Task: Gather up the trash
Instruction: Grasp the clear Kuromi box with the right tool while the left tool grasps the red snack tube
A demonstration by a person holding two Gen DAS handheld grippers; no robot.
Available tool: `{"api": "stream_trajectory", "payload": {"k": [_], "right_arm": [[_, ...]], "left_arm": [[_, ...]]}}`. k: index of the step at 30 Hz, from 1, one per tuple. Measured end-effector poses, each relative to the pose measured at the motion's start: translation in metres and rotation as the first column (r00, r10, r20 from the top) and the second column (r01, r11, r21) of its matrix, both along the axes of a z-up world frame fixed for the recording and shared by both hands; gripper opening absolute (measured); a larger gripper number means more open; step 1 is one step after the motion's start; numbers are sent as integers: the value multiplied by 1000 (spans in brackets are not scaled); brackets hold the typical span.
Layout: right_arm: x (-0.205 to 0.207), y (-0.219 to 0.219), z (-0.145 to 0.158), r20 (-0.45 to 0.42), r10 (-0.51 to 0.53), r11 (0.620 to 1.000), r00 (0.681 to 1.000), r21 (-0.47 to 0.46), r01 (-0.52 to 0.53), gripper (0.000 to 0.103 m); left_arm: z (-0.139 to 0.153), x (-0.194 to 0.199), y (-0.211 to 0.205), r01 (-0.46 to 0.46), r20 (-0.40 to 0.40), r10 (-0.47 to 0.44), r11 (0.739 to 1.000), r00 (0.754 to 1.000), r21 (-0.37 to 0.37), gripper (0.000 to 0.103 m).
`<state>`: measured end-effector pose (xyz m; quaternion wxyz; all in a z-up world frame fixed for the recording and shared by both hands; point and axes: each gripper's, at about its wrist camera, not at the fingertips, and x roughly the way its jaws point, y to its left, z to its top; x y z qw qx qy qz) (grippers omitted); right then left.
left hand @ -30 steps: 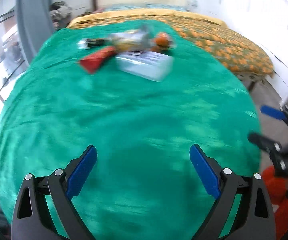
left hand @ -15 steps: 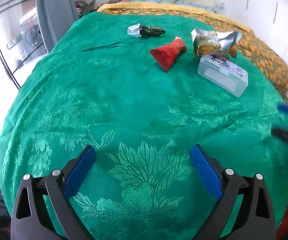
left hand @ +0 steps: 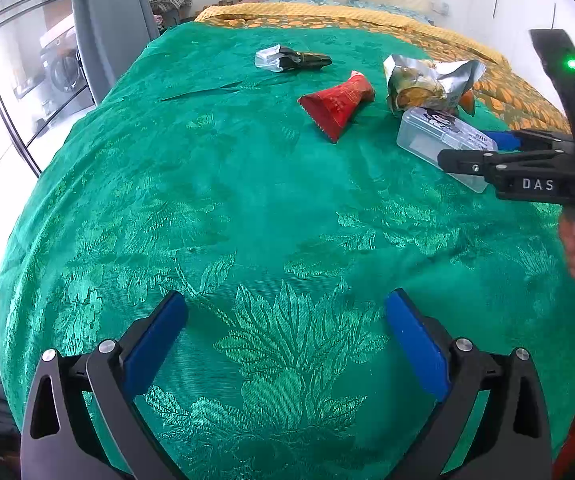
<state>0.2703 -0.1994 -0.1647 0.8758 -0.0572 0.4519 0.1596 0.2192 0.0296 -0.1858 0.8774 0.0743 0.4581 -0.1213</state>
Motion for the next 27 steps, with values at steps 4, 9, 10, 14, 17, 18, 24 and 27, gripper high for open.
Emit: {"api": "stream_trajectory", "payload": {"k": [4, 9, 10, 14, 17, 18, 24, 27], "right_arm": [[-25, 1, 4, 10, 20, 1000, 1000, -16, -19, 66], [-77, -13, 7, -16, -7, 1000, 1000, 14, 7, 66], [-92, -15, 8, -15, -16, 1000, 1000, 18, 16, 66], [-132, -14, 8, 7, -28, 1000, 1000, 12, 28, 66], [-134, -6, 7, 36, -40, 999, 999, -8, 40, 71], [-132, -4, 6, 41, -45, 999, 998, -10, 45, 76], [-113, 7, -8, 19, -65, 997, 998, -28, 65, 84], [-112, 4, -11, 19, -89, 996, 996, 5, 89, 87]], "left_arm": [[0, 0, 0, 0, 0, 0, 1000, 1000, 1, 98], [0, 0, 0, 0, 0, 0, 1000, 1000, 1, 98], [0, 0, 0, 0, 0, 0, 1000, 1000, 1, 98], [0, 0, 0, 0, 0, 0, 1000, 1000, 1, 98], [0, 0, 0, 0, 0, 0, 1000, 1000, 2, 98], [0, 0, -1, 0, 1, 0, 1000, 1000, 2, 98], [0, 1, 1, 2, -3, -2, 1000, 1000, -11, 98], [1, 1, 1, 19, -5, -19, 1000, 1000, -16, 98]]}}
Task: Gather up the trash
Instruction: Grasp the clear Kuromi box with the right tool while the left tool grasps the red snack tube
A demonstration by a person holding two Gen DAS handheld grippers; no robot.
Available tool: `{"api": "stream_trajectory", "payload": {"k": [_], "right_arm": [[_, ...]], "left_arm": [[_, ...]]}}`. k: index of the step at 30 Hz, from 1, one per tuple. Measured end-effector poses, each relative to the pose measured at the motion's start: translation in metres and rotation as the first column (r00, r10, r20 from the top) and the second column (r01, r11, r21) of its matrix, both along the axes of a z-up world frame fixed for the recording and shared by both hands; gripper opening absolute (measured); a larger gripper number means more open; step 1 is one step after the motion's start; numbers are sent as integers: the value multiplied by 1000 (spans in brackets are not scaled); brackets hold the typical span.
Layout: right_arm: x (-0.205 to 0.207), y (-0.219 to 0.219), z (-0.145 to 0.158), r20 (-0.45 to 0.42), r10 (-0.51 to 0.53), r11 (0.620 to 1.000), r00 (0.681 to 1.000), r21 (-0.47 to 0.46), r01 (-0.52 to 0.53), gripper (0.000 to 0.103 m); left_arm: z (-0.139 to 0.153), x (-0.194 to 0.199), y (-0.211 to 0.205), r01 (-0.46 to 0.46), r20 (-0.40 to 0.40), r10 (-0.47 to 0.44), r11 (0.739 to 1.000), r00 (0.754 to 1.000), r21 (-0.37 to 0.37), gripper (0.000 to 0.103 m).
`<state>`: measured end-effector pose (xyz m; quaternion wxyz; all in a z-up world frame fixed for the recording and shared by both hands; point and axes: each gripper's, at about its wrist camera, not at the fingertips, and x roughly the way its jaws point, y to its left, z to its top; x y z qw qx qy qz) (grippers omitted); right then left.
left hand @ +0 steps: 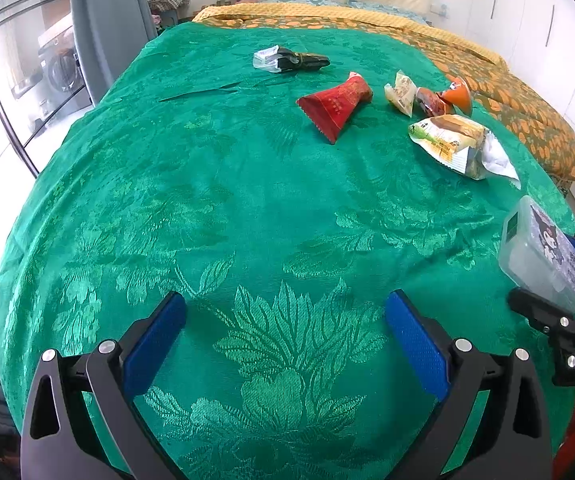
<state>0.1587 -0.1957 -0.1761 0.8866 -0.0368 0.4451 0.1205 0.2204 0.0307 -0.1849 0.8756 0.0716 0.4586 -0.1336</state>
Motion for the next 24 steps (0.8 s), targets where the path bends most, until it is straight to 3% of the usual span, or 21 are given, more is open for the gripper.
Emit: {"api": "stream_trajectory", "payload": {"k": [3, 7, 9, 13, 15, 21, 23, 24], "right_arm": [[0, -1, -1, 3, -5, 1000, 1000, 9, 5, 87], [0, -1, -2, 3, -9, 1000, 1000, 7, 9, 88], [0, -2, -2, 4, -9, 1000, 1000, 11, 9, 88], [0, -3, -2, 3, -7, 1000, 1000, 18, 7, 88], [0, -3, -2, 4, -8, 1000, 1000, 17, 8, 88], [0, -4, -2, 4, -9, 1000, 1000, 20, 9, 88], [0, -4, -2, 4, -10, 1000, 1000, 20, 10, 88], [0, -4, -2, 4, -11, 1000, 1000, 22, 11, 88]], "left_arm": [[6, 11, -5, 79, -4, -80, 997, 997, -22, 98], [29, 49, -25, 108, 56, -109, 994, 992, 9, 98], [31, 73, -41, 148, 23, -148, 989, 989, 13, 98], [28, 107, -75, 190, 39, -199, 968, 979, 165, 98], [26, 121, -84, 205, 34, -214, 962, 976, 183, 97], [10, 146, -101, 217, -19, -217, 960, 976, 176, 63], [11, 150, -100, 194, -25, -192, 971, 981, 139, 35], [11, 151, -97, 178, -28, -176, 977, 984, 114, 33]]}}
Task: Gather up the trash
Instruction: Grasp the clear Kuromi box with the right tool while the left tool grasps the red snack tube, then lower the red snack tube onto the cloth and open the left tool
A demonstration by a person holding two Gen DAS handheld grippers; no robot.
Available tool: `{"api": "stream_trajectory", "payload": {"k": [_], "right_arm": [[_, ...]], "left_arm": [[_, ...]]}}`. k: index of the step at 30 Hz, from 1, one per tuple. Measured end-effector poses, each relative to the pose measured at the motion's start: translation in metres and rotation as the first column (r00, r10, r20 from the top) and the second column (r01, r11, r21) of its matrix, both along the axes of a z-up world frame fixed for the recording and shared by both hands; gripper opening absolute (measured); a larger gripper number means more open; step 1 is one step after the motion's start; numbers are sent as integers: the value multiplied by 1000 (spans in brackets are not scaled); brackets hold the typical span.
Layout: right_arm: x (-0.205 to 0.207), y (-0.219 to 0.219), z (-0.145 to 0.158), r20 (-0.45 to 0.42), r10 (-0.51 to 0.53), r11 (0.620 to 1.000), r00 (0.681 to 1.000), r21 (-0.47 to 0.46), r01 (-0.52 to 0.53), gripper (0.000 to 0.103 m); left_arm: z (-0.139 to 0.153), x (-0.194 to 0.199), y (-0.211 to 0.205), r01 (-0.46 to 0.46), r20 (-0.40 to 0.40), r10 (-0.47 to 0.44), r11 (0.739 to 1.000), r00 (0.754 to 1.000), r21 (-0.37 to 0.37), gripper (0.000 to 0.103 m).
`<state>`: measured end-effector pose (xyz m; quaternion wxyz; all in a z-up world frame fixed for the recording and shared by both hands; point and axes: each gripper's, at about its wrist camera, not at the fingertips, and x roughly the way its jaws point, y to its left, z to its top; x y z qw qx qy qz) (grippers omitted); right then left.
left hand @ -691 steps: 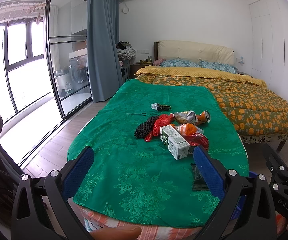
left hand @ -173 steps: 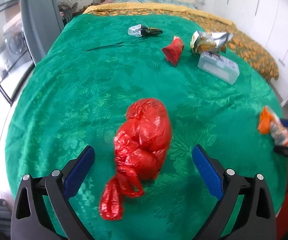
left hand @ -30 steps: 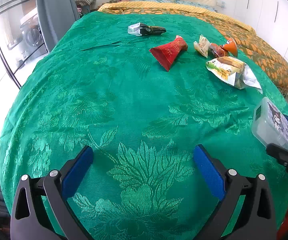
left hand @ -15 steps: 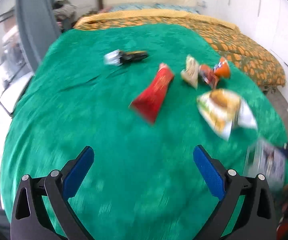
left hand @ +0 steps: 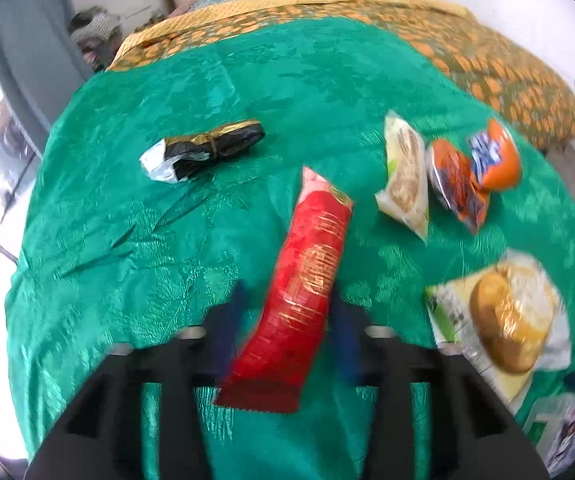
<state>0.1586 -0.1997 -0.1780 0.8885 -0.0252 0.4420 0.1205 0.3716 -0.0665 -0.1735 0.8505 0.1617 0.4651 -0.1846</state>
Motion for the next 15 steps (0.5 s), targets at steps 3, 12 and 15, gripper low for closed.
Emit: {"api": "stream_trajectory", "payload": {"k": [3, 12, 15], "right_arm": [[0, 0, 0, 0, 0, 1000, 1000, 1, 0, 88], [1, 0, 0, 0, -1, 1000, 1000, 1, 1, 88], [0, 0, 0, 0, -2, 1000, 1000, 0, 2, 88]], "left_arm": [[3, -8, 9, -51, 27, 51, 999, 998, -7, 24], [18, -107, 103, -217, -55, 211, 967, 976, -134, 24], [17, -150, 118, -217, -57, 211, 963, 976, -161, 24]]}}
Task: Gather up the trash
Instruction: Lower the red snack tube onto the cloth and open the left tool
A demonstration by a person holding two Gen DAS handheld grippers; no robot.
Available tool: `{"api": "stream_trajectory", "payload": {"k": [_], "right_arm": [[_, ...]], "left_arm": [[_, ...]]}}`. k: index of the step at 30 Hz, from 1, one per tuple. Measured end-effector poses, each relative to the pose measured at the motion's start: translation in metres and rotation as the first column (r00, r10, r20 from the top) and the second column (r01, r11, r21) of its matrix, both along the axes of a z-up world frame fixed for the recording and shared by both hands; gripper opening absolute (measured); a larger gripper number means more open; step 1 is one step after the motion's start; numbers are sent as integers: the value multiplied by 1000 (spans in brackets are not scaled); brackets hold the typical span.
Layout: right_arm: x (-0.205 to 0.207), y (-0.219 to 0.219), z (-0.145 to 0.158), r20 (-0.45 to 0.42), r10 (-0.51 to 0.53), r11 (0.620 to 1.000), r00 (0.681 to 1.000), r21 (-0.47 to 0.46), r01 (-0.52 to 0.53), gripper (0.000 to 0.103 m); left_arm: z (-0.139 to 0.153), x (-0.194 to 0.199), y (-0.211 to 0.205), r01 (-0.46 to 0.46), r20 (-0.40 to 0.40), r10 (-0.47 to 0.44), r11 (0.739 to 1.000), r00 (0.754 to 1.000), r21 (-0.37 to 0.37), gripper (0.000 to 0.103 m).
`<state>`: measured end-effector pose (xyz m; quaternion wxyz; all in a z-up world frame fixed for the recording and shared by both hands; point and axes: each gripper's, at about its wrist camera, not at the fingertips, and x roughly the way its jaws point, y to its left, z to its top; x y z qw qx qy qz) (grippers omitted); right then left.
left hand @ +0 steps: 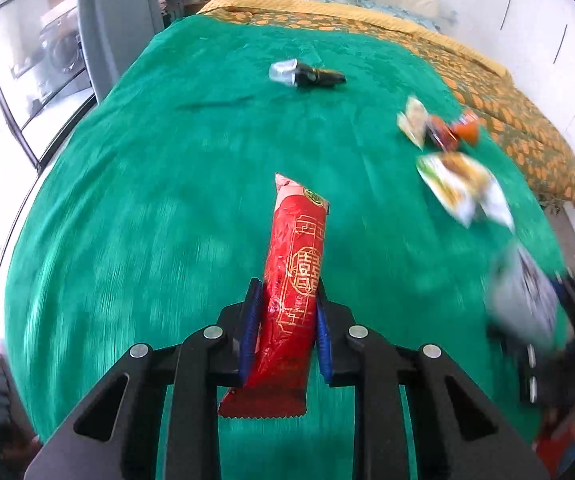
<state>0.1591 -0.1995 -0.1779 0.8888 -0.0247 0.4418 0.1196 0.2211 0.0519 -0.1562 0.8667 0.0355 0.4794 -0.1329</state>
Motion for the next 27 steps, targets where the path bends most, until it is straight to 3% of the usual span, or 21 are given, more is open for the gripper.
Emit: {"api": "stream_trajectory", "payload": {"k": [5, 6, 8, 10, 14, 19, 27], "right_arm": [[0, 0, 0, 1, -1, 1000, 1000, -3, 1, 88], [0, 1, 0, 1, -1, 1000, 1000, -3, 1, 88], [0, 1, 0, 1, -1, 1000, 1000, -3, 1, 88], [0, 1, 0, 1, -1, 1000, 1000, -3, 1, 88], [0, 1, 0, 1, -2, 1000, 1000, -4, 2, 88], [0, 0, 0, 1, -2, 1000, 1000, -3, 2, 88], [0, 0, 0, 1, -2, 1000, 1000, -3, 2, 88]], "left_arm": [[-12, -52, 0, 39, -2, -39, 999, 999, -35, 28], [-13, -56, -1, 42, 16, -42, 999, 999, -25, 33], [-15, -58, -6, 55, 41, -55, 998, 998, -1, 58], [-17, -53, -13, 65, 51, -66, 998, 996, 21, 75], [-25, -44, -26, 59, 93, -71, 991, 993, 123, 93], [-29, -36, -17, 27, 62, -32, 997, 998, 78, 98], [-30, -39, -18, 20, 73, -26, 996, 997, 83, 98]]}}
